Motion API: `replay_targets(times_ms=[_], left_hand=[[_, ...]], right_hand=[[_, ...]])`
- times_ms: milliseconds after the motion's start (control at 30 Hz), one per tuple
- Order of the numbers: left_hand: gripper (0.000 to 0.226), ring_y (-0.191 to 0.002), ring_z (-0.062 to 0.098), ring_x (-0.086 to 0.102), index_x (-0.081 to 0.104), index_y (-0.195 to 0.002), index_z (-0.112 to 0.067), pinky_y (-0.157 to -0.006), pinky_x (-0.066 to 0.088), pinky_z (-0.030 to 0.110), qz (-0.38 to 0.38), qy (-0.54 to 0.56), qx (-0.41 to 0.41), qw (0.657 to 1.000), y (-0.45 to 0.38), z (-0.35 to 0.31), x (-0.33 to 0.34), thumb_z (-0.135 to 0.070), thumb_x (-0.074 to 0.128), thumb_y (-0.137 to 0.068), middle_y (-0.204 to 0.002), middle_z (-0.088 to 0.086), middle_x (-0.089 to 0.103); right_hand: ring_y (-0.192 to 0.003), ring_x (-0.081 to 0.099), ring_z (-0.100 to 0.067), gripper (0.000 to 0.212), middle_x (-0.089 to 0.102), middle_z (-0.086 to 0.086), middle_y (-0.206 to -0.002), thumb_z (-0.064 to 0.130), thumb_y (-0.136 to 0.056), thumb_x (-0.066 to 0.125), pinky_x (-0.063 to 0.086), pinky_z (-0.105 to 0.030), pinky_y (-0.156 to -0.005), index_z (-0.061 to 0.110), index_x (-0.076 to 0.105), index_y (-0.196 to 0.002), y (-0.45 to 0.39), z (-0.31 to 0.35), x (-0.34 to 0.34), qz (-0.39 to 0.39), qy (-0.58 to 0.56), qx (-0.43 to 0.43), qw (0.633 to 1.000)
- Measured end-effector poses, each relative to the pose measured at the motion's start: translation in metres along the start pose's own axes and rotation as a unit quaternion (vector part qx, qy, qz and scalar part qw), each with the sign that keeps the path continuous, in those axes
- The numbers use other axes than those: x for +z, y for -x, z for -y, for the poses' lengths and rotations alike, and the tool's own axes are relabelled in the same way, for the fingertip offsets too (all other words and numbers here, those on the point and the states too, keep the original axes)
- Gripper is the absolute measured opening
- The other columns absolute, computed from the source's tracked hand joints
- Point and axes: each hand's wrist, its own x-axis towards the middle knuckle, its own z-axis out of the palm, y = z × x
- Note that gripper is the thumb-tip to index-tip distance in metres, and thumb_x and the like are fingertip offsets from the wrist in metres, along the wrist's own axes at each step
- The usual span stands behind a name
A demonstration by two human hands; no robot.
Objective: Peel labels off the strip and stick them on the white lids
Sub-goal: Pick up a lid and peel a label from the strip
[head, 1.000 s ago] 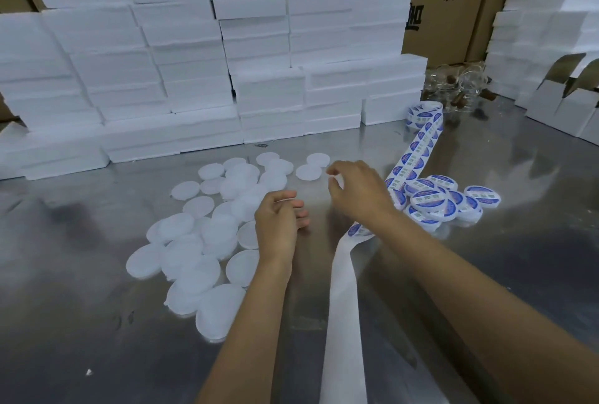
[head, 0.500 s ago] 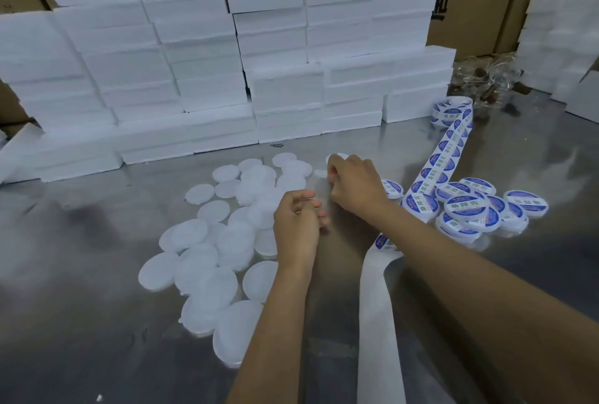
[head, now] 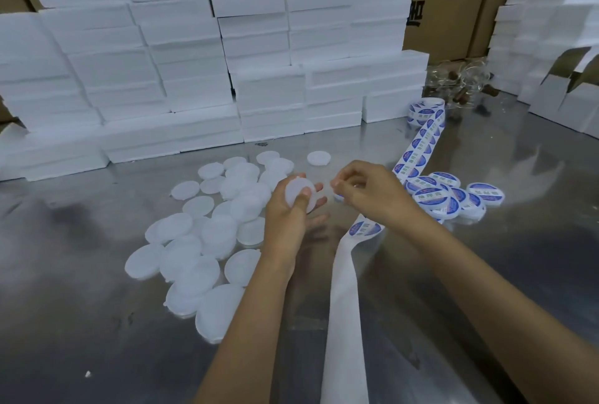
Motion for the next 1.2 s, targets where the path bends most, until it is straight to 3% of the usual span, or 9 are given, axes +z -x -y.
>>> replay_targets(times_ms=[100,233,433,533,633,833,1033,1100,1200], left_hand=[[0.029,-0.087,0.015,0.074,0.05,-0.134,-0.026,-0.062,0.059,0.021,-0.006,-0.031,0.007,0.999,0.003,-0.002,0.001,-0.017,0.045,-0.106,-0.107,0.004,0.071],[0.036,-0.092,0.025,0.07,0.047,-0.137,-0.019,-0.073,0.062,0.032,0.003,-0.03,-0.011,0.999,0.006,-0.004,0.004,-0.006,0.045,-0.104,-0.111,0.013,0.069],[0.034,-0.092,0.018,0.071,0.052,-0.126,-0.026,-0.087,0.06,0.034,0.039,-0.058,-0.016,0.997,0.008,0.0,0.01,-0.006,0.05,-0.099,-0.103,0.003,0.073],[0.034,-0.101,0.016,0.072,0.055,-0.12,-0.034,-0.096,0.055,0.038,0.061,-0.073,-0.015,0.995,0.01,0.0,0.012,-0.018,0.06,-0.09,-0.095,-0.009,0.076],[0.032,-0.104,0.017,0.072,0.056,-0.121,-0.034,-0.098,0.055,0.045,0.073,-0.08,-0.013,0.994,0.01,0.0,0.013,-0.017,0.058,-0.094,-0.102,-0.004,0.077],[0.025,-0.099,0.024,0.073,0.056,-0.125,-0.028,-0.088,0.06,0.038,0.098,-0.065,-0.035,0.992,0.008,0.001,0.015,-0.02,0.048,-0.102,-0.117,0.012,0.071],[0.033,-0.103,0.032,0.071,0.056,-0.127,-0.019,-0.094,0.055,0.042,0.101,-0.055,-0.088,0.989,0.006,-0.003,0.02,-0.037,0.04,-0.103,-0.113,0.019,0.072],[0.039,-0.104,0.027,0.07,0.057,-0.127,-0.02,-0.088,0.057,0.038,0.107,-0.081,-0.097,0.986,0.007,-0.003,0.023,-0.043,0.035,-0.105,-0.118,0.015,0.069],[0.046,-0.088,0.012,0.071,0.063,-0.115,-0.026,-0.072,0.055,0.023,0.125,-0.09,-0.079,0.985,0.009,-0.001,0.022,-0.051,0.025,-0.105,-0.111,0.005,0.073]], right_hand=[[-0.098,0.062,-0.019,0.011,0.069,0.005,-0.098,0.029,-0.089,0.063,0.046,-0.032,-0.084,0.021,0.066,-0.095,0.023,-0.018,-0.01,-0.046,0.151,-0.006,0.987],[-0.115,0.05,-0.02,0.032,0.062,0.003,-0.117,0.037,-0.087,0.062,0.038,-0.036,-0.096,0.021,0.062,-0.115,0.049,-0.043,-0.002,-0.004,0.254,0.003,0.967],[-0.109,0.051,-0.017,0.028,0.064,0.004,-0.11,0.031,-0.084,0.072,0.042,-0.033,-0.095,0.019,0.066,-0.109,0.052,-0.048,0.008,-0.047,0.166,-0.01,0.985],[-0.1,0.054,-0.016,0.018,0.067,0.006,-0.1,0.028,-0.083,0.071,0.045,-0.036,-0.088,0.023,0.067,-0.1,0.055,-0.047,0.011,-0.064,0.166,-0.028,0.984],[-0.088,0.057,-0.014,0.015,0.068,0.01,-0.092,0.028,-0.083,0.07,0.045,-0.032,-0.076,0.03,0.063,-0.097,0.058,-0.047,0.012,-0.082,0.169,-0.065,0.98],[-0.085,0.063,-0.015,0.023,0.07,0.01,-0.096,0.03,-0.083,0.069,0.051,-0.03,-0.072,0.033,0.054,-0.101,0.062,-0.045,0.014,-0.087,0.172,-0.074,0.978],[-0.082,0.062,-0.013,0.016,0.067,0.009,-0.086,0.027,-0.08,0.069,0.055,-0.037,-0.071,0.029,0.055,-0.085,0.066,-0.037,0.012,-0.097,0.097,-0.04,0.99],[-0.084,0.062,-0.013,0.014,0.066,0.009,-0.085,0.023,-0.08,0.068,0.056,-0.038,-0.073,0.027,0.055,-0.081,0.066,-0.033,0.01,-0.103,0.058,-0.041,0.992],[-0.082,0.057,-0.012,0.014,0.062,0.006,-0.081,0.012,-0.081,0.065,0.053,-0.037,-0.073,0.018,0.054,-0.078,0.067,-0.026,0.005,-0.126,-0.029,-0.059,0.99]])
